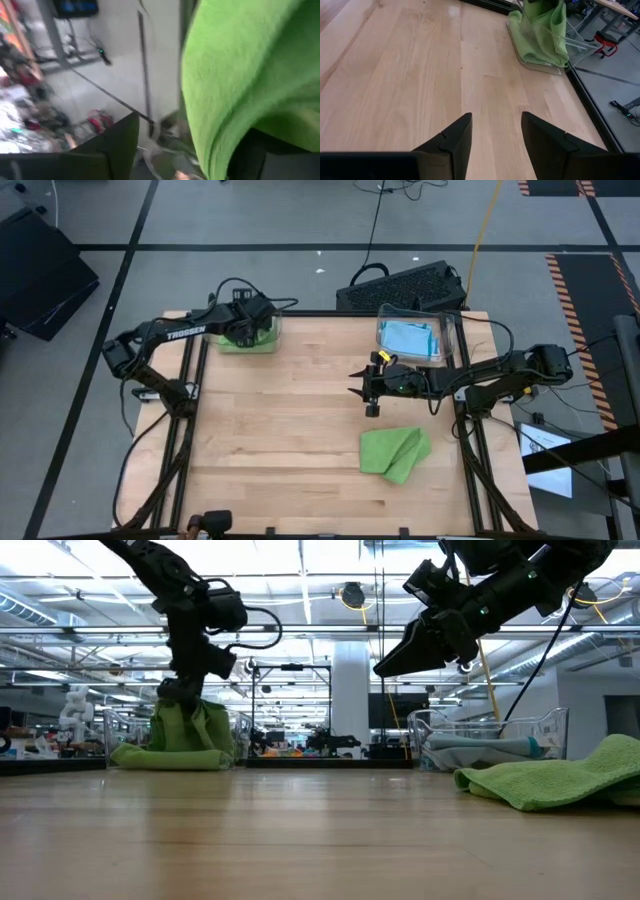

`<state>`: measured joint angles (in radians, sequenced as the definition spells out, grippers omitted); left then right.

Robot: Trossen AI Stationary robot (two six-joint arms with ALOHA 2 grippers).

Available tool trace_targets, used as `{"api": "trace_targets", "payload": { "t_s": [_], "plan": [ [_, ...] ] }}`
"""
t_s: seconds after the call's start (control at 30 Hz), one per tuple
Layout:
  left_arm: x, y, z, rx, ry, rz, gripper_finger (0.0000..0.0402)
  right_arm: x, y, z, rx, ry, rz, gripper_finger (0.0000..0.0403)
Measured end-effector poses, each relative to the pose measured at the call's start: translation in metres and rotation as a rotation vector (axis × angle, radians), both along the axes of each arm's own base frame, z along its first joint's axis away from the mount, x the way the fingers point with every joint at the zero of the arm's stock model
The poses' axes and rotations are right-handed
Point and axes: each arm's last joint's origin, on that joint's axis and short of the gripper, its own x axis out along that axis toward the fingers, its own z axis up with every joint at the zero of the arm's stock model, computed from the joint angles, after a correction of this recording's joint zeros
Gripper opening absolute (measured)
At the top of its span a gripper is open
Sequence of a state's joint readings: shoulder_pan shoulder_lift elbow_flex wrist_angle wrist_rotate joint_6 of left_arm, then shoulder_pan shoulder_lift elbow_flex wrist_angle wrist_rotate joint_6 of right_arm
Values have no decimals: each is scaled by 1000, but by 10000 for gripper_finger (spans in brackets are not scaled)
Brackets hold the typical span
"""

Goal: Fold microfiber towels
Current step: Put the folded green microfiber cloth into the left transparent bin

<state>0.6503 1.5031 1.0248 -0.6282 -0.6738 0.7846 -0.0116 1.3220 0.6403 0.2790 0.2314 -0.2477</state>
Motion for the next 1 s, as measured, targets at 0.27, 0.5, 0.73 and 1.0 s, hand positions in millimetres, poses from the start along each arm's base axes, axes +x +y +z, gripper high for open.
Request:
{"api": "trace_targets", "payload": {
  "t_s": [0.27, 0.5, 0.73, 1.0],
  "plan": [
    [-15, -5, -3, -123, -78, 160, 258, 0, 0, 0, -3, 0, 0, 162],
    [-22, -4, -5, -149, -99, 235, 218, 0, 0, 1, -4, -7, 1, 162],
    [-21, -4, -4, -155, 48, 84, 38, 0, 0, 1, -7, -7, 2, 162],
    [-5, 7, 6, 33, 212, -158, 8, 2, -1, 4, -17, -42, 7, 162]
  ]
}}
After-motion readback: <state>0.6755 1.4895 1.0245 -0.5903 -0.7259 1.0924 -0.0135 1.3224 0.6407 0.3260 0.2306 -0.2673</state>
